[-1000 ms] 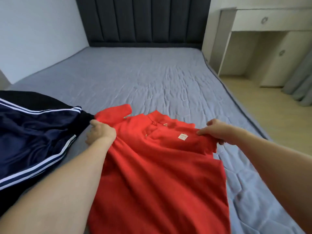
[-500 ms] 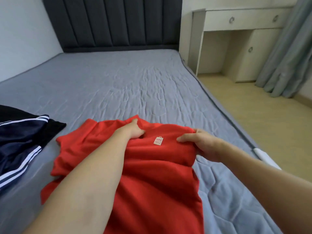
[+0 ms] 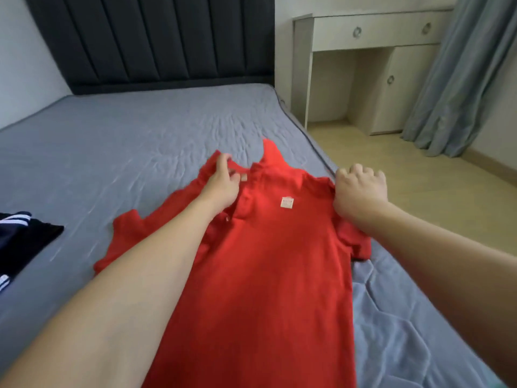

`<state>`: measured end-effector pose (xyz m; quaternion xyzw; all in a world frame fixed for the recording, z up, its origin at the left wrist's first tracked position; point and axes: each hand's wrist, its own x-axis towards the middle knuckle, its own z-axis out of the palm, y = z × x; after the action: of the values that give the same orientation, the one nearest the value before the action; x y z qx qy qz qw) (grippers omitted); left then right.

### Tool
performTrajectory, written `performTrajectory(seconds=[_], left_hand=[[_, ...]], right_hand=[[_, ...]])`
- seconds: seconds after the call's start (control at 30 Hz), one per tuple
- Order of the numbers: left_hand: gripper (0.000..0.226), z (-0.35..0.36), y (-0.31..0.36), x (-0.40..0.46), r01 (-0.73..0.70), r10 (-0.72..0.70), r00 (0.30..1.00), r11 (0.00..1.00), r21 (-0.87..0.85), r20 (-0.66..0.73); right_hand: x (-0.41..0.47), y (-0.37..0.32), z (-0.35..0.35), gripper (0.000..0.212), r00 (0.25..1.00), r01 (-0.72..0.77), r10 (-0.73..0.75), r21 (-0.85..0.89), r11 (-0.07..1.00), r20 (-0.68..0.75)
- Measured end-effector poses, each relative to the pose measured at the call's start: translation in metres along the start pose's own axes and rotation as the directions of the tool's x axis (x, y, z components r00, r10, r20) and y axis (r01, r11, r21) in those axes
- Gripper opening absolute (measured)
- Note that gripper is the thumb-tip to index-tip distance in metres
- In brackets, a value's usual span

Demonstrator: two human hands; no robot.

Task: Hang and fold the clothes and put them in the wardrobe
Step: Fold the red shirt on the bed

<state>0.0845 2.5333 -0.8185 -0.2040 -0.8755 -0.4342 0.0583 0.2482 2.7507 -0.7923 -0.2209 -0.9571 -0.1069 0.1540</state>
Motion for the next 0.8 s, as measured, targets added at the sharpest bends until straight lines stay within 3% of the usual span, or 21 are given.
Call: performTrajectory(seconds=[0.07,0.17,0.2,0.27,0.33,0.4,0.5,0.57,0.63,0.73,0.8], left_hand=[[0.037,0.002,-0.015,-0.006,0.054,-0.053,0.998,0.998,-0.017,0.040],[0.021,-0.010,-0.043,-0.004,0.074,-0.026,0.973,0.976,0.205,-0.228],[0.021,-0.016,-0.053,0.004,0.129,-0.057,0.965,0.954,0.272,-0.256],[0.038,-0.022,-0.076,0.022,0.299,-0.259,0.952,0.898,0.322,-0.163],[0.059,-0.017,-0.099,0.027,0.447,-0.477,0.879,0.813,0.373,-0.014],[0.065,0.003,-0.124,0.013,0.373,-0.463,0.886,0.736,0.565,0.018],[0.051,0.026,-0.146,-0.007,0.204,-0.203,0.975,0.690,0.695,-0.085],[0.041,0.023,-0.146,0.005,0.196,-0.156,0.981,0.734,0.650,-0.120],[0.033,0.015,-0.136,0.023,0.169,-0.074,0.980,0.792,0.586,-0.183],[0.030,0.014,-0.114,0.049,0.114,0.107,0.909,0.866,0.486,-0.403],[0.035,0.028,-0.112,0.056,0.172,0.031,0.935,0.832,0.527,-0.355]], right_hand=[[-0.006,-0.019,0.024,0.037,0.999,-0.011,0.010,0.028,1.000,0.038],[0.003,-0.063,0.052,0.038,0.978,-0.074,0.009,0.304,0.950,0.210],[0.012,-0.077,0.057,0.038,0.968,-0.119,0.016,0.403,0.907,0.248],[0.036,-0.099,0.066,0.045,0.940,-0.233,0.046,0.539,0.810,0.338],[0.061,-0.113,0.081,0.060,0.884,-0.358,0.074,0.568,0.741,0.461],[0.077,-0.119,0.102,0.069,0.844,-0.401,0.129,0.451,0.797,0.521],[0.068,-0.125,0.140,0.057,0.910,-0.315,0.196,0.300,0.901,0.366],[0.058,-0.129,0.156,0.039,0.978,-0.206,0.184,0.387,0.899,0.095],[0.071,-0.128,0.153,0.028,0.977,-0.131,0.200,0.515,0.847,-0.081],[0.106,-0.122,0.144,0.025,0.943,-0.109,0.280,0.629,0.769,-0.180],[0.109,-0.126,0.158,0.026,0.947,-0.121,0.263,0.548,0.828,-0.187]])
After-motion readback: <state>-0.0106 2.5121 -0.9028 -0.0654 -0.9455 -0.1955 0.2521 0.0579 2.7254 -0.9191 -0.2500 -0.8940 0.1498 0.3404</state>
